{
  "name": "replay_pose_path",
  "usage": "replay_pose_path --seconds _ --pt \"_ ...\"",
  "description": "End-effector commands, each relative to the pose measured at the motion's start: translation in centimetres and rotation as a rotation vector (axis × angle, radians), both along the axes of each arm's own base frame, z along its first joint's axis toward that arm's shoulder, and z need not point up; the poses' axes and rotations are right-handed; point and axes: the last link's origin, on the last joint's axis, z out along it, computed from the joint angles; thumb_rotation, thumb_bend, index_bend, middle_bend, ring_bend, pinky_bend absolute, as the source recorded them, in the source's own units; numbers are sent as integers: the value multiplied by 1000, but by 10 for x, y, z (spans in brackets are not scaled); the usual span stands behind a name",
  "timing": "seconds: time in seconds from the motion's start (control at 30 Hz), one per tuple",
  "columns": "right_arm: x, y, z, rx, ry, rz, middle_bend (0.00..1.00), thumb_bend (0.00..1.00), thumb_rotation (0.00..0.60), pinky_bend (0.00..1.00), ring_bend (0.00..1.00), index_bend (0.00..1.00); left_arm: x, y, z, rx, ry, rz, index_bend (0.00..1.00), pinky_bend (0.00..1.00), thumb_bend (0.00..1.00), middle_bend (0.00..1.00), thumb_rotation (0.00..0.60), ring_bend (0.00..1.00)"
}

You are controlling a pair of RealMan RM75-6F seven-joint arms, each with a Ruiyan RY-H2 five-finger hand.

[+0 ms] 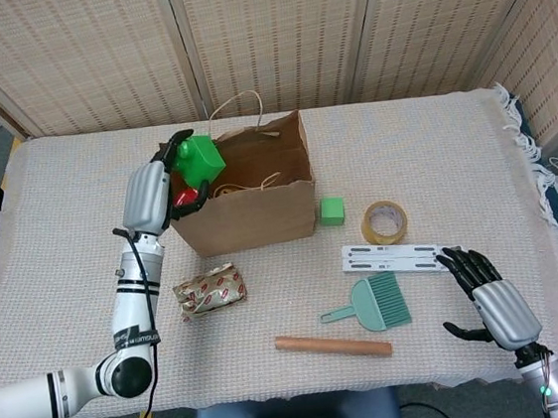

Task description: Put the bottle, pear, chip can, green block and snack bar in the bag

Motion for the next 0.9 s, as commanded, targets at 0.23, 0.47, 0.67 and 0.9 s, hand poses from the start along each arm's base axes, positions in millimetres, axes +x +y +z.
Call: replay_pose_path --seconds 0.23,0.47,0.67,0.9 --pt "0 0 0 4 -1 0 0 66 600 0 0 0 2 16 -27 -37 253 -34 271 398 469 244 600 213" --pt "1 0 0 5 -3 0 0 66 600 0 0 0 -4 13 -29 -80 272 -6 0 143 408 0 600 1" --pt "1 0 0 5 0 1 0 66 600 0 0 0 -7 10 -21 -72 244 -11 0 137 405 0 600 0" --pt "0 1 1 0 -1 1 0 66 600 0 0 0 -21 -2 0 -38 203 -13 76 215 440 37 600 54"
